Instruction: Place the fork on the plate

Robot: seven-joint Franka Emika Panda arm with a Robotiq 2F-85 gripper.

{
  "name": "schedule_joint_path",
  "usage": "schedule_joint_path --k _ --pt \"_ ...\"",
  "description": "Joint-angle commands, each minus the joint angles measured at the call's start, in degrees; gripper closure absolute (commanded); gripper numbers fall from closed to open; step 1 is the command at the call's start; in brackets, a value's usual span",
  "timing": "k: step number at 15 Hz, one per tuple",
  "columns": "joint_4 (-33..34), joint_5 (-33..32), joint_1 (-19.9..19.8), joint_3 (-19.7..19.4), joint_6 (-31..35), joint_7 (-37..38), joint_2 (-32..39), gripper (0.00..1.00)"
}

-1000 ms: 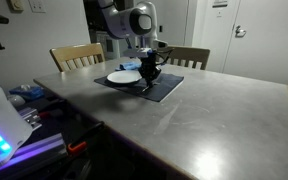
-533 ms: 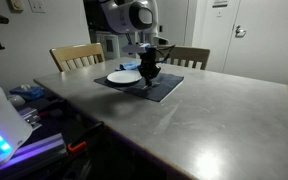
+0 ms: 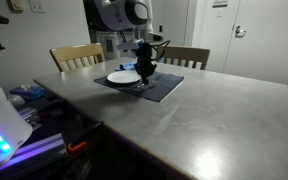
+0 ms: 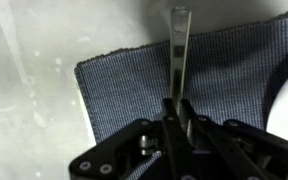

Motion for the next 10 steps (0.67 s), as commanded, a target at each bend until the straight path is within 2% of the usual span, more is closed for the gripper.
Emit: schedule_joint_path --k 1,5,10 --pt "-3.45 -4.6 2.17 -1.6 0.2 3.78 -3.63 0.97" --pt "-4.94 -12.68 4.49 -3.06 -0.44 8.55 -5.39 0.97" --pt "-6.31 -17.7 4.17 -1.56 -1.08 6.14 -7.38 0.97"
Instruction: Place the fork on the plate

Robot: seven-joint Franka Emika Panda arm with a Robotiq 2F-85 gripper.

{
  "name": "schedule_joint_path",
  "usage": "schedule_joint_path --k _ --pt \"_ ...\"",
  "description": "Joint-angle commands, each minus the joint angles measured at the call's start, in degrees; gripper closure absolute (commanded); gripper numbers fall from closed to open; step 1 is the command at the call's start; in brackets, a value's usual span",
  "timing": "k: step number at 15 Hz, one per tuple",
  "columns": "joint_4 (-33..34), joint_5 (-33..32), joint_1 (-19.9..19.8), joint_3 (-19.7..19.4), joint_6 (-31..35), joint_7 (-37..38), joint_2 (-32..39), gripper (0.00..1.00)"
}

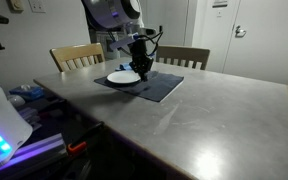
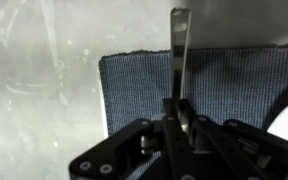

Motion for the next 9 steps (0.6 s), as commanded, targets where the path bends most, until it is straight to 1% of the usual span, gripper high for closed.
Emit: schedule_joint_path --k 1,7,9 --pt "-2.4 -2.28 0.02 0.83 -1.1 -2.34 -3.31 0.97" --pt "-2.96 -1.25 -0.33 4.17 -1.61 -8.67 -5.43 0.97" --pt "-2.02 -1.08 0.08 5.31 -2.73 -8.84 -5.02 0.97"
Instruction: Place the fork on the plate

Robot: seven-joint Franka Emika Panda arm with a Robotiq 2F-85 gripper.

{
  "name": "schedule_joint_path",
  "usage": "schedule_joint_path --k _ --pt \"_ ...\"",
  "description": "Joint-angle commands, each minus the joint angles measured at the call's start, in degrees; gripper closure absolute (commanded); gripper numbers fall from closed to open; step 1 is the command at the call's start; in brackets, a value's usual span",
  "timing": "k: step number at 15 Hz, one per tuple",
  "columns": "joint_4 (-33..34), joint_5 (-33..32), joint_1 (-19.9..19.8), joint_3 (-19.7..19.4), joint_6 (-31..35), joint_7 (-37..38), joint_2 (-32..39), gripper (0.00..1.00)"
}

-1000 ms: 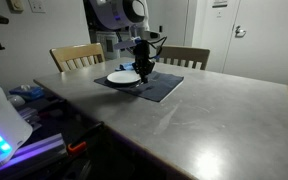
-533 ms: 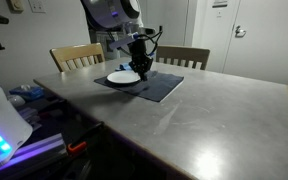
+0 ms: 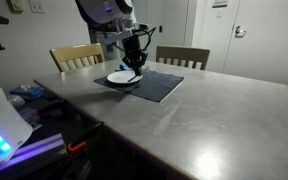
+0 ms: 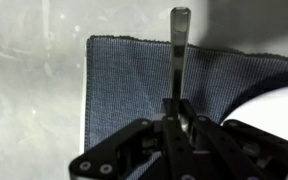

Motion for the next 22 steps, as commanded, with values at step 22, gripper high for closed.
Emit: schedule_joint_path --k 22 --pt "4.73 -0.24 3.89 7.28 -6.06 -7.08 7.81 0.97"
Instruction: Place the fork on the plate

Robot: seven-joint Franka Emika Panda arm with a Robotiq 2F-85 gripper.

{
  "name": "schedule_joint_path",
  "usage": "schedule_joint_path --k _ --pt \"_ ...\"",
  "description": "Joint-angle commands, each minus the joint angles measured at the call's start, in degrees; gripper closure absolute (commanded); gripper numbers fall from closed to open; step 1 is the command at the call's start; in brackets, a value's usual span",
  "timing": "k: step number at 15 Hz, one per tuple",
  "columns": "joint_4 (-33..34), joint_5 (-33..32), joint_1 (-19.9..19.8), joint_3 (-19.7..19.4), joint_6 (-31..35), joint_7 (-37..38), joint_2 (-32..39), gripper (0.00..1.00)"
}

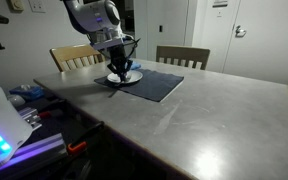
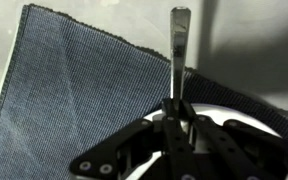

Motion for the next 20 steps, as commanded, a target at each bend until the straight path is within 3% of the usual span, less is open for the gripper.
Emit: schedule_joint_path --k 1,8,10,11,12,20 --pt "1.87 -0.23 0.42 0.09 -1.54 -2.23 1.59 0.97" --pt "2.26 -0.39 0.56 -0.15 -1.92 -3.0 1.68 0.97" --pt "2.35 -0.51 0.6 -0.23 -1.94 -2.91 1.69 0.7" --pt "2.36 -0.56 0.61 -0.27 -1.97 -2.9 1.64 0.62" --pt "2.41 -0.56 0.6 -0.28 -2.0 -2.9 1.64 0.6" --pt "0.46 -1.06 0.68 -0.82 -1.52 -1.28 -1.28 0.04"
